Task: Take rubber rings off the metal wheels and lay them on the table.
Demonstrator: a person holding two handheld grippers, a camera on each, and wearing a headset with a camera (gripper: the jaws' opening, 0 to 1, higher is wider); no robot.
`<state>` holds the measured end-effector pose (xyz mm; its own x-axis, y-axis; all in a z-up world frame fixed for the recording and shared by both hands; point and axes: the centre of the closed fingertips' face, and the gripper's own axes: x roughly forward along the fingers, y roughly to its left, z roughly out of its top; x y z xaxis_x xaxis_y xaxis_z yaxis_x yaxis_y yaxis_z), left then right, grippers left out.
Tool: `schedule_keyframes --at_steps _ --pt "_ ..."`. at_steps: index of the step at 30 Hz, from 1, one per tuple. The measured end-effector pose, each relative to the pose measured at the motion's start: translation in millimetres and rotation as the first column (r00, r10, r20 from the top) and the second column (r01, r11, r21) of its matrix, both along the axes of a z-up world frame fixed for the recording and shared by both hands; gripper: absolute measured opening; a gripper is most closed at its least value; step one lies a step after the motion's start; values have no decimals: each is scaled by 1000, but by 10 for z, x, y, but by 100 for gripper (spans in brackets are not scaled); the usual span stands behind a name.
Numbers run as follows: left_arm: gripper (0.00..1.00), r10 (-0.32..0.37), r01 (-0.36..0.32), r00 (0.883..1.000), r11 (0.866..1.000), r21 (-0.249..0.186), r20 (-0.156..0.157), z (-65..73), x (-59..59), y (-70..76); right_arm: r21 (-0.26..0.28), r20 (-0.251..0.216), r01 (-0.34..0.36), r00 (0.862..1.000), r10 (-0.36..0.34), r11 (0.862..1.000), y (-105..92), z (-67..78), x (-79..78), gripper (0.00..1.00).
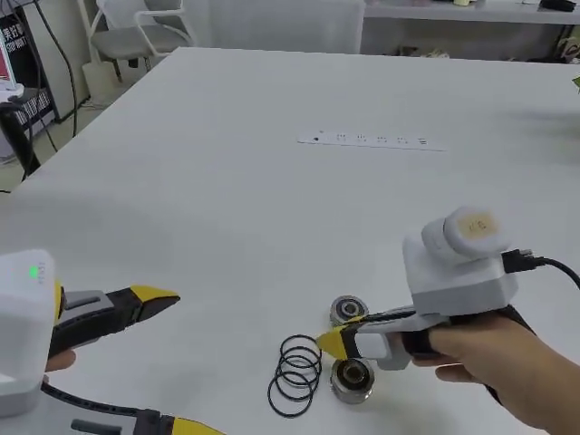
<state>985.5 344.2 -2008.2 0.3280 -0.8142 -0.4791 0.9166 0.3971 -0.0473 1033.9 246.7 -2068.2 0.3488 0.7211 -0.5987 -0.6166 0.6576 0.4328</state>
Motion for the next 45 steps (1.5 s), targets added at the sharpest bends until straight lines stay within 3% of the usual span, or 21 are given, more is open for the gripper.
schedule_keyframes --at_steps 9,16,21,23,30,34,37,40,43,45 --pt "88 -4 4 1000 1000 -3 5 12 -7 -6 38 46 15 999 -17 999 -9 226 63 12" --pt "88 -6 6 1000 1000 -10 10 29 -8 -15 43 126 -13 992 8 999 1 457 78 21" --pt "89 -14 14 1000 1000 -16 7 37 -23 -29 37 197 -66 979 57 997 58 642 55 32" --pt "89 -18 18 1000 1000 -19 5 39 -31 -36 28 221 -90 972 81 996 76 700 37 35" --pt "90 -24 24 1000 999 -27 5 49 -37 -46 -71 320 -193 925 206 979 92 843 -66 49" --pt "90 -30 30 1000 999 -29 6 52 -43 -53 -78 346 -209 911 223 975 71 925 -119 56" --pt "90 -33 33 999 999 -30 6 53 -48 -56 -89 384 -223 891 241 971 22 967 -151 62" --pt "90 -36 36 999 999 -31 5 54 -53 -61 -92 395 -234 884 252 968 -19 986 -186 69" --pt "91 -36 37 999 999 -31 8 55 -50 -60 -109 427 -251 862 273 962 -134 1004 -271 78" --pt "91 -38 39 999 999 -35 7 62 -54 -67 -109 432 -251 859 273 962 -204 995 -314 82"
